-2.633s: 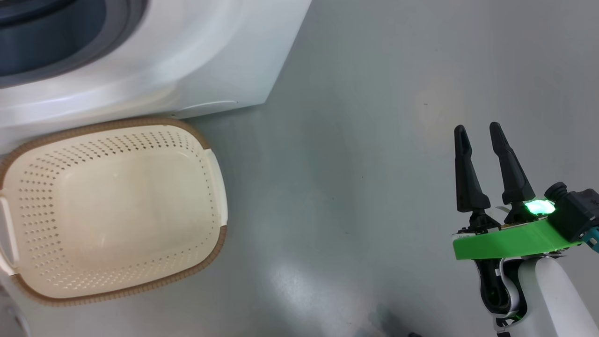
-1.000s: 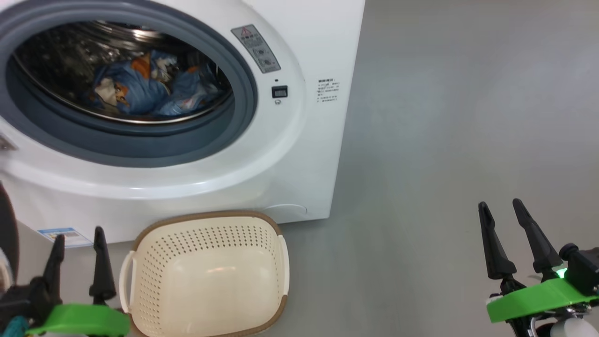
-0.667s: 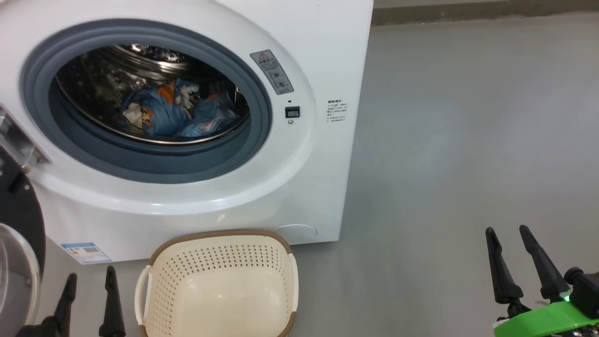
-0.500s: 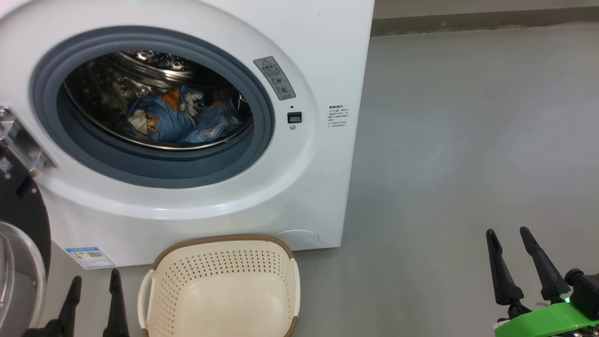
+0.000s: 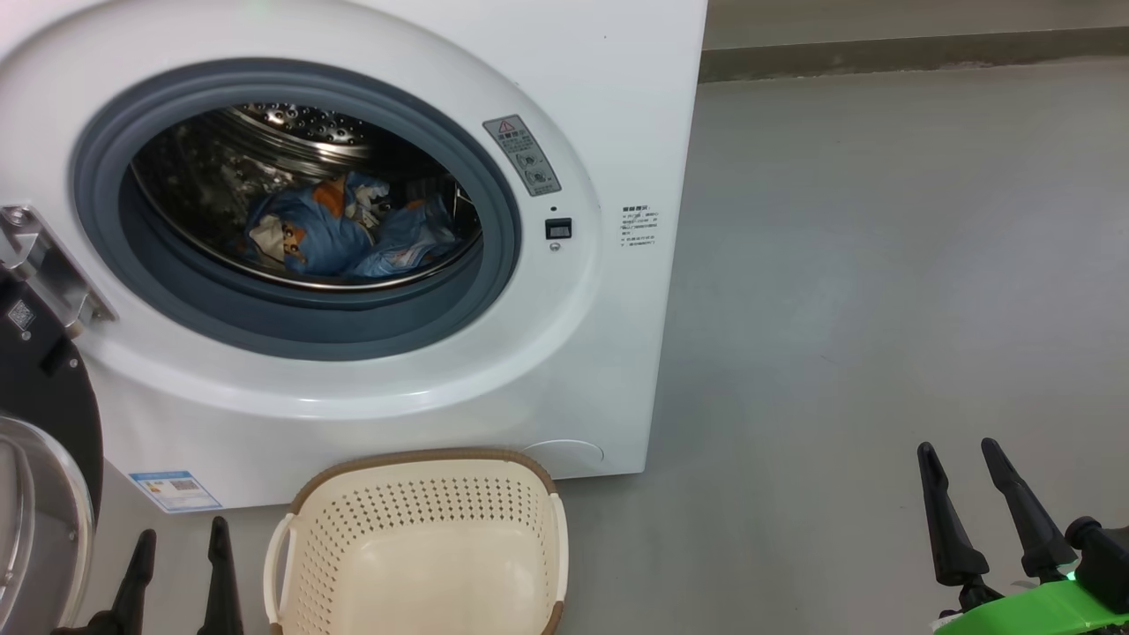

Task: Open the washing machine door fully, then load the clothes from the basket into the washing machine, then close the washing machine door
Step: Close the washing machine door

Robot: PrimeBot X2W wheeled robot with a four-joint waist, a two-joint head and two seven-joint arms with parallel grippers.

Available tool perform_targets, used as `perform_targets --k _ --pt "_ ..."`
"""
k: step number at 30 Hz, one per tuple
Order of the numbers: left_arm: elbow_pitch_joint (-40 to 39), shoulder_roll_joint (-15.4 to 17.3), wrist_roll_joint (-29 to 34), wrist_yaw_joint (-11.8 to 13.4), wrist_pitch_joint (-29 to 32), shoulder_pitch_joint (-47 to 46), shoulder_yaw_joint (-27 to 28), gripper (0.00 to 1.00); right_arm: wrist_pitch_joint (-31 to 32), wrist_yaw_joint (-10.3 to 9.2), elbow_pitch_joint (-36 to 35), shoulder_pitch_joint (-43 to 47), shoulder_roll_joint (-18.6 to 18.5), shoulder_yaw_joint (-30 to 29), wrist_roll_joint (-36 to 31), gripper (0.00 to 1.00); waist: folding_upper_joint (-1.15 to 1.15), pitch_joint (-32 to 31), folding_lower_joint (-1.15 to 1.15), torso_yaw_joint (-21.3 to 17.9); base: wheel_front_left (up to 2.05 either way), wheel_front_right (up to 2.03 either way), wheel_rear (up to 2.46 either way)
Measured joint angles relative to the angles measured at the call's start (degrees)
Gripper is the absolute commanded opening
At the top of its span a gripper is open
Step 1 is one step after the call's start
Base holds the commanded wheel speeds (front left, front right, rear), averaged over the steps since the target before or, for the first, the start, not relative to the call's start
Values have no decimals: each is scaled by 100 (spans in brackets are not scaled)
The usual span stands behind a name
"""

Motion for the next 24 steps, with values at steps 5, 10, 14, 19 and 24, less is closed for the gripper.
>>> perform_targets --k 5,10,14,19,24 --pt "-26 0 0 0 0 0 -25 100 -1 0 0 0 1 -1 0 100 0 8 0 10 0 0 0" --pt "-31 1 -51 0 0 0 -52 100 -1 0 0 0 2 -4 0 100 0 12 0 22 0 0 0" --pt "-31 2 -51 0 0 0 -59 100 -1 0 0 0 2 -8 0 100 0 16 0 37 0 0 0" --pt "-57 -3 -51 0 0 0 -59 100 -1 0 -1 0 7 -8 0 100 0 20 0 54 -27 27 0" --pt "-88 -13 -51 0 0 0 -69 100 0 0 -2 0 12 -9 0 100 0 32 0 68 -81 81 0"
